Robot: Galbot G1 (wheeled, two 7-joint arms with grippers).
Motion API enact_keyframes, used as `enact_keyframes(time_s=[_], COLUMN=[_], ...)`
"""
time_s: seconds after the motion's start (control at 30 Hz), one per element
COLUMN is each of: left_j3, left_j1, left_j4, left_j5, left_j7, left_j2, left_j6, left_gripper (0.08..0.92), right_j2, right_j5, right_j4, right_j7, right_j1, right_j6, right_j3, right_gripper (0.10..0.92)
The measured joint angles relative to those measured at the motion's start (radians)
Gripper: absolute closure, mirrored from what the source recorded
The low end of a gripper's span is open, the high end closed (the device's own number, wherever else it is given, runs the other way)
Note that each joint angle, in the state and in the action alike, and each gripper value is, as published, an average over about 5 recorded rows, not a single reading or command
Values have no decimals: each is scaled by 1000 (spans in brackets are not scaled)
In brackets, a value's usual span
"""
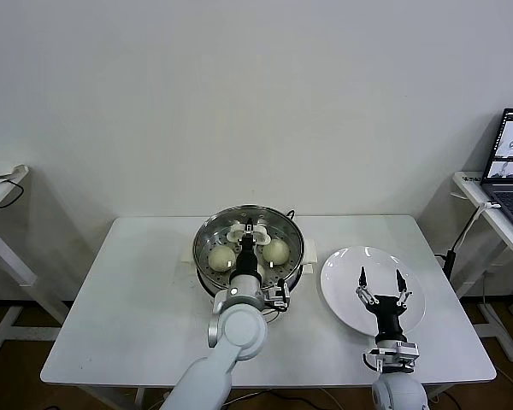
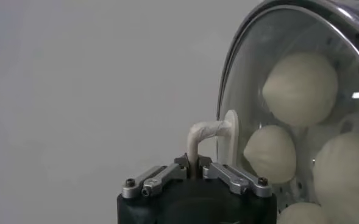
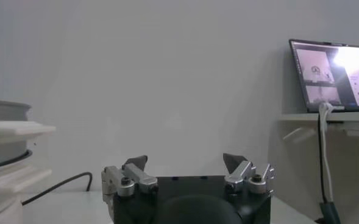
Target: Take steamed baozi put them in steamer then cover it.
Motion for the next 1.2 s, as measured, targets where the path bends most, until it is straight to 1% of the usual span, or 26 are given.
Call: enact_keyframes(time_s=[0.1,0.13,0.53,0.67,0.87,1.07,1.2], left_j3=[-1,-1,-2,-3,-17,-58,-124], left_j1=[6,8,34,53,105,181,240], left_j4=[-1,-2,-54,-98,-201,-326,-395], left_j5=[0,0,-17,-34,-75,-161,-292], left_j7=[-1,-1,-5,-2,1,-10,-64], left_j2=[0,0,14,34,83,149,185], left_j6=[-3,-4,4,10,17,7,-25], left_gripper=[784,765,428,315,186,177,177], right_j2=[0,0,-4,-5,-9,-21,-27], right_j5=[0,0,0,0,2,21,40], right_j4=[1,1,9,14,29,62,92], right_j7=[0,0,-1,-1,1,19,31], right_j1=[0,0,-3,1,1,-14,-29], right_j6=[0,0,0,-1,-12,-49,-79], right_j3=[0,0,1,2,-1,-11,-12], right_gripper=[203,203,203,203,203,203,203])
